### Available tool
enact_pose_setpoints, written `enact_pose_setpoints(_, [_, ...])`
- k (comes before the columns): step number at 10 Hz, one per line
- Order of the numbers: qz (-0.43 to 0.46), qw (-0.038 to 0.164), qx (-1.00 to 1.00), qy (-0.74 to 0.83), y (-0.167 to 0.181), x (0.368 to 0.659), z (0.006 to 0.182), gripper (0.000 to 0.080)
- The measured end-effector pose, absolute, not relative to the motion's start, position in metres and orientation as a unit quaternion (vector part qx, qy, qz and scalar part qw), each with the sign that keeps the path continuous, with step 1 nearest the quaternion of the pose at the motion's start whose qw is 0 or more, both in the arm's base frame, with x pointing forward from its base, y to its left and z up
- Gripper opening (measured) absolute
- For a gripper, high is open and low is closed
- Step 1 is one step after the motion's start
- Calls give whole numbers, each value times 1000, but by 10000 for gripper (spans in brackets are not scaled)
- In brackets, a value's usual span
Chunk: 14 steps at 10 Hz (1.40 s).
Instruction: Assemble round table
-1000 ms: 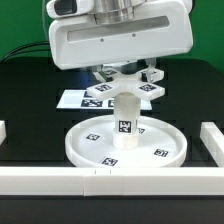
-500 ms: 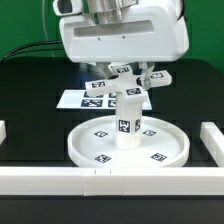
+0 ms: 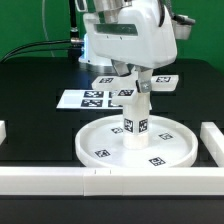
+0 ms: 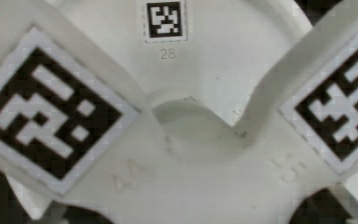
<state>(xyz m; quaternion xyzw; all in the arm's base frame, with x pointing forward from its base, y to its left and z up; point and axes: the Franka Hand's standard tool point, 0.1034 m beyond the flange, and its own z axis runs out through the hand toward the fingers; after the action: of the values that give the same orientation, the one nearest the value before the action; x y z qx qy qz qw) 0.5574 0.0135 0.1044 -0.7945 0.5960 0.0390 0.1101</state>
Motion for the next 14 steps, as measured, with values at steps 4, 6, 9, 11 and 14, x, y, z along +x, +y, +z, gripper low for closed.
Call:
enact_pose_setpoints(4, [50, 110, -742, 659, 24, 559, 105, 452])
enact_pose_setpoints(6, [55, 112, -758, 640, 25, 557, 113, 633])
enact_pose_setpoints(9, [65, 123, -766, 628, 26, 555, 143, 646])
enact_pose_setpoints(11, [62, 124, -781, 609, 26, 555, 142, 649])
enact_pose_setpoints(14, [37, 109, -888, 446, 31, 556, 135, 649])
